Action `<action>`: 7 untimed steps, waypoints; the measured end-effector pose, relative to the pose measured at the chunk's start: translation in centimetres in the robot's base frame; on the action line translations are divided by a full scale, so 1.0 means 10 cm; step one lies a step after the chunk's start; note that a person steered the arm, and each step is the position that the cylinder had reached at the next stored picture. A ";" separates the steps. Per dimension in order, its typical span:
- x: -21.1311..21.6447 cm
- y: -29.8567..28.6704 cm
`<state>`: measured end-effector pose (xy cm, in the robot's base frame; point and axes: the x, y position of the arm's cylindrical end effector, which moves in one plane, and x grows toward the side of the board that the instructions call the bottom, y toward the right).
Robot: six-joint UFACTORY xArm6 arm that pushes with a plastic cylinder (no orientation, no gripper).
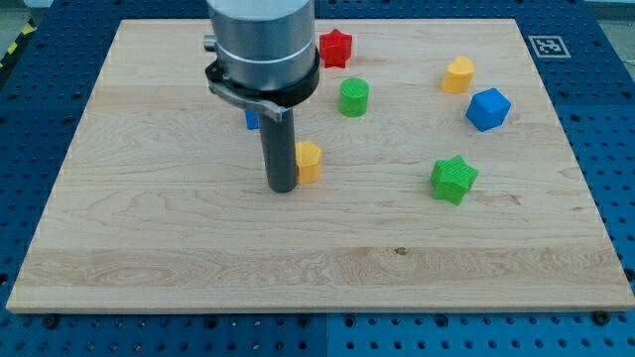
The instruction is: Push the green star parallel to the right of the yellow hexagon
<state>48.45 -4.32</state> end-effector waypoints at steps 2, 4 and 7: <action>-0.05 0.31; 0.08 0.91; 0.48 2.30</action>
<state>53.25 18.67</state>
